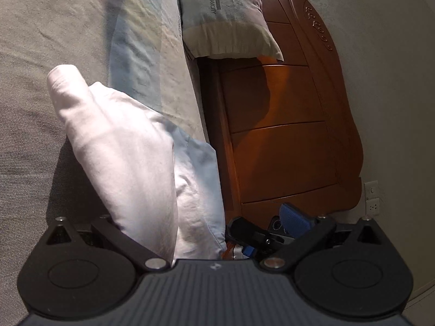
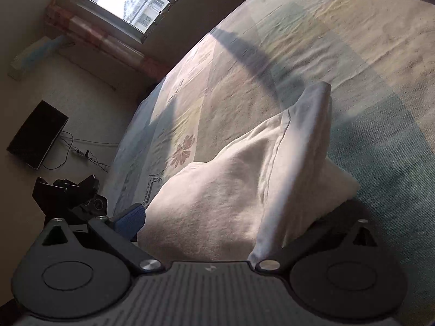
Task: Fold clothes
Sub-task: 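Close both grippers on the folded shirt's edges and lift it, then carry the shirt toward the headboard, lay it down, open both grippers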
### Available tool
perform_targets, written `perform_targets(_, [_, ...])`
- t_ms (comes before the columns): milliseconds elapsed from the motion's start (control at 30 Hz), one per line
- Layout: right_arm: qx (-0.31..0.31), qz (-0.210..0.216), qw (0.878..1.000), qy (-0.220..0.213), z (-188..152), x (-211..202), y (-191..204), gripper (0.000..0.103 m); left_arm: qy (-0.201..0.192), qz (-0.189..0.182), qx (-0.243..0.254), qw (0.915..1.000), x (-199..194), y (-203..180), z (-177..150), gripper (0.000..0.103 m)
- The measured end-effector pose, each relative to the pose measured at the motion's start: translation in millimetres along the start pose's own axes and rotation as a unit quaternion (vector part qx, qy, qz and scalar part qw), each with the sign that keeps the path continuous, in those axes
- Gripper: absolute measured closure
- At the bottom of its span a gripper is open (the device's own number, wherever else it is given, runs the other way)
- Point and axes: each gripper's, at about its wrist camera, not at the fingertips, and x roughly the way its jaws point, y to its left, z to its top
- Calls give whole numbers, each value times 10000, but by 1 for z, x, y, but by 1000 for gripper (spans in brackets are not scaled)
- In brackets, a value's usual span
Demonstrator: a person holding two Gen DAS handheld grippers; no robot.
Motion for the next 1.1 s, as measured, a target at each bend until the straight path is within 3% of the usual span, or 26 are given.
perform_targets(267, [-243, -544, 9972, -445, 74, -60, -36, 0, 280, -398, 177, 9987, 99, -44, 46, 2])
perform_targets(500, [198, -805, 9949, -578, 119, -94, -89, 0, 611, -564, -308, 9961, 168, -39, 43, 2])
perform_targets(667, [654, -912, 9933, -255, 94, -92, -127, 0, 896, -419, -912, 9909, 190, -9, 19, 2])
perform_targets(900, [1343, -868, 9871, 1, 44, -87, -175, 0, 1286, 121, -919, 9874, 190, 24, 1, 2])
perform_targets(1100, [1776, -541, 9812, -526, 31, -103, -217, 0, 783, 275, -767, 9936, 161, 42, 18, 1])
